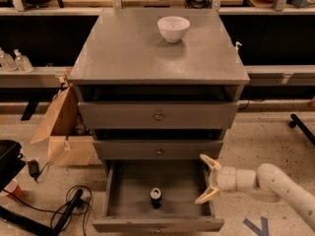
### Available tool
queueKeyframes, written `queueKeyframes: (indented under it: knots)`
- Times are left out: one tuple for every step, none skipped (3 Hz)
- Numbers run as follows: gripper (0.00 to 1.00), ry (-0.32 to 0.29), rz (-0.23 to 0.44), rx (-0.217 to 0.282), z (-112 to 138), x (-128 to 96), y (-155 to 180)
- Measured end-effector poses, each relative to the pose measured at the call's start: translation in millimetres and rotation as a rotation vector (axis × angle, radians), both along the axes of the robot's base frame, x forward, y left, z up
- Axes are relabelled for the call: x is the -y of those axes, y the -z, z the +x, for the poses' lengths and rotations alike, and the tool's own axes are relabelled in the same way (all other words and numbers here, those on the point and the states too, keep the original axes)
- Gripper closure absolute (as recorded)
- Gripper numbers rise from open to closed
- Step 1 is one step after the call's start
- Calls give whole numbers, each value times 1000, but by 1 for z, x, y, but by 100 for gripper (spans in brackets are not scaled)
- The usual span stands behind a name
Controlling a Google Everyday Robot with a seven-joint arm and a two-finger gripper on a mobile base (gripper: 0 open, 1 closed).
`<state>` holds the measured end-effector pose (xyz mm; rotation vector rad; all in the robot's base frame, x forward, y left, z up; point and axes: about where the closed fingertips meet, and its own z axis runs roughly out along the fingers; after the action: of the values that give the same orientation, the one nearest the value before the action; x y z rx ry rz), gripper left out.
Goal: Pick pepsi can from bottom drawer and place on counter
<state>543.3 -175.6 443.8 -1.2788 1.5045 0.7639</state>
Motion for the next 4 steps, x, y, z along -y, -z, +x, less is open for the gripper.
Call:
queueKeyframes:
  knots:
    - [0,-17,51,19,-14,-46,63]
    - [0,-27,96,30,-3,-84,123]
    - [0,-11,81,26,14,-103,167]
    - [0,19,42,12,27,-111,194]
